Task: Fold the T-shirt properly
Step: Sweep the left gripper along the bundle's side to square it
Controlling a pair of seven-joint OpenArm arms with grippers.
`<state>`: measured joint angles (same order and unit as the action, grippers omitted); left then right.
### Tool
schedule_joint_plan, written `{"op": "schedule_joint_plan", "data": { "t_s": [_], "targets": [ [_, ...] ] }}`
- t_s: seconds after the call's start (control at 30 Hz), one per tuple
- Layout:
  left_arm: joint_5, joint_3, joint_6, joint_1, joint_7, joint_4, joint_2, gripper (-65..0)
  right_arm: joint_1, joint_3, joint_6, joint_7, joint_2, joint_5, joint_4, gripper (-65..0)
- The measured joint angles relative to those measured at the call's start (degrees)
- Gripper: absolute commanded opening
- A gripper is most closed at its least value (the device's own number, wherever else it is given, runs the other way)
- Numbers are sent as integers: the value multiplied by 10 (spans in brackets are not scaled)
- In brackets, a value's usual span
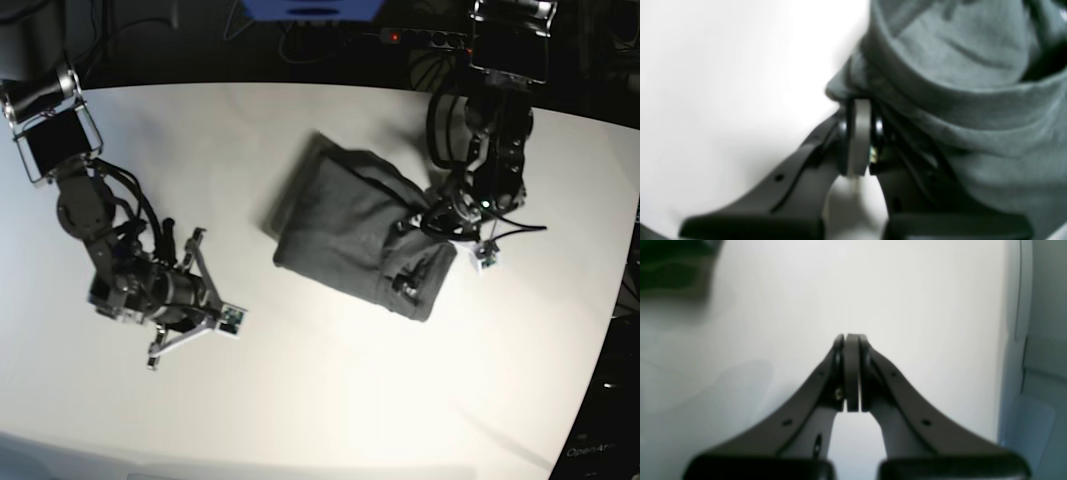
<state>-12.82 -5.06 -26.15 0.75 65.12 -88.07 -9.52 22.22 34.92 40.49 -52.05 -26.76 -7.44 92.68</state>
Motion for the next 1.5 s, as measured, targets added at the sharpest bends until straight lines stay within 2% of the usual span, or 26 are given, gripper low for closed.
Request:
{"op": "schedule_joint_plan", "data": {
  "t_s": [0.17, 0.3, 0.43, 0.6, 0.67, 0.87, 0.97, 1.07, 1.2, 1.23, 1.33, 1.43, 1.5],
  "targets": [
    [4, -1, 0, 28, -22, 32, 0, -622, -21, -96, -2, 1, -5, 5, 0, -649],
    [6, -3, -2, 54, -33, 57, 0, -622, -34, -128, -2, 0, -16, 6, 0, -649],
    [11, -6, -2, 97, -64, 108, 1, -622, -61, -152, -2, 33, -31, 5, 0, -649],
    [67, -60, -9, 139, -122, 178, 7, -622, -118, -204, -1, 58, -39, 6, 0, -649],
    [76, -74, -9, 155, -153, 207, 18, -622, -134, -231, -1, 73, -43, 2, 0, -649],
    [84, -103, -8, 202, -237, 304, 37, -622, -179, -332, -2, 68, -46, 9, 0, -649],
    [83, -106, -8, 215, -276, 339, 45, -622, -194, -354, -2, 71, -46, 8, 0, -649],
    [79, -139, -9, 231, -319, 375, 45, -622, -214, -368, -2, 71, -47, 9, 0, -649],
    [84, -149, -17, 260, -346, 433, 69, -622, -236, -388, -1, 71, -45, 5, 9, -649],
    [84, -149, -9, 268, -352, 446, 75, -622, -243, -394, -2, 71, -47, 7, 18, -649],
    [89, -150, 51, 275, -396, 471, 92, -622, -263, -407, -2, 70, -47, 9, 55, -649],
    [88, -150, 75, 278, -420, 486, 107, -622, -286, -419, -1, 75, -46, 2, 89, -649],
    [88, -150, 79, 278, -433, 488, 113, -622, -292, -429, 0, 68, -47, 5, 95, -649]
  ]
}}
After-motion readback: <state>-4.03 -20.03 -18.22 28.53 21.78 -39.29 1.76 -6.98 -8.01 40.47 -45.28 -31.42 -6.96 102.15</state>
